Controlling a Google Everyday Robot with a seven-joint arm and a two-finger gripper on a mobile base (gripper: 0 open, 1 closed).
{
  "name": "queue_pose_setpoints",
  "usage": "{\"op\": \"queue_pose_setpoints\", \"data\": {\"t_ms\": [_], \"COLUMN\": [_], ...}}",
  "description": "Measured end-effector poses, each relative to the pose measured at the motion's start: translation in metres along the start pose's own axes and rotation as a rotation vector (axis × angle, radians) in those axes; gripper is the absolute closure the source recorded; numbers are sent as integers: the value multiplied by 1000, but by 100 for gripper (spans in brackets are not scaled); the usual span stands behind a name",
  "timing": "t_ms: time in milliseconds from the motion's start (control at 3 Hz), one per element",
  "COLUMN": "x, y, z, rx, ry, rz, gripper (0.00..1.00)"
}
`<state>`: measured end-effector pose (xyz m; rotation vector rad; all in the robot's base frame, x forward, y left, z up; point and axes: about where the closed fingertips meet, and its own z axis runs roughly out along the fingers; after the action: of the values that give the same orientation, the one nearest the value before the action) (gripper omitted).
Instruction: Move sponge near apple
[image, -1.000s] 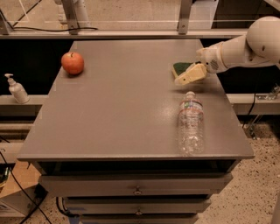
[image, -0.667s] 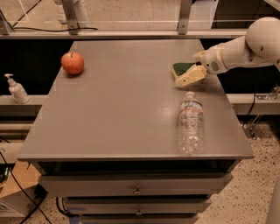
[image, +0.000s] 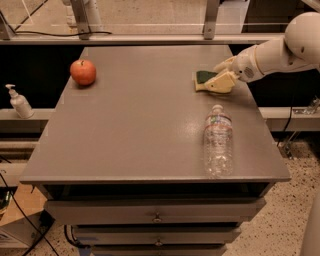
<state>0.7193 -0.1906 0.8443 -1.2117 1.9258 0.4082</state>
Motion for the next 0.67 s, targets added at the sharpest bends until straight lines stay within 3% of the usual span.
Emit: {"op": "queue_pose_setpoints", "data": {"t_ms": [333,667], "x": [-9,-33], "y": [7,18], "z": [5,12], "rx": [-31,-71], "ry": [-14,-47], "rz": [-27,-83], "gripper": [87,100]}}
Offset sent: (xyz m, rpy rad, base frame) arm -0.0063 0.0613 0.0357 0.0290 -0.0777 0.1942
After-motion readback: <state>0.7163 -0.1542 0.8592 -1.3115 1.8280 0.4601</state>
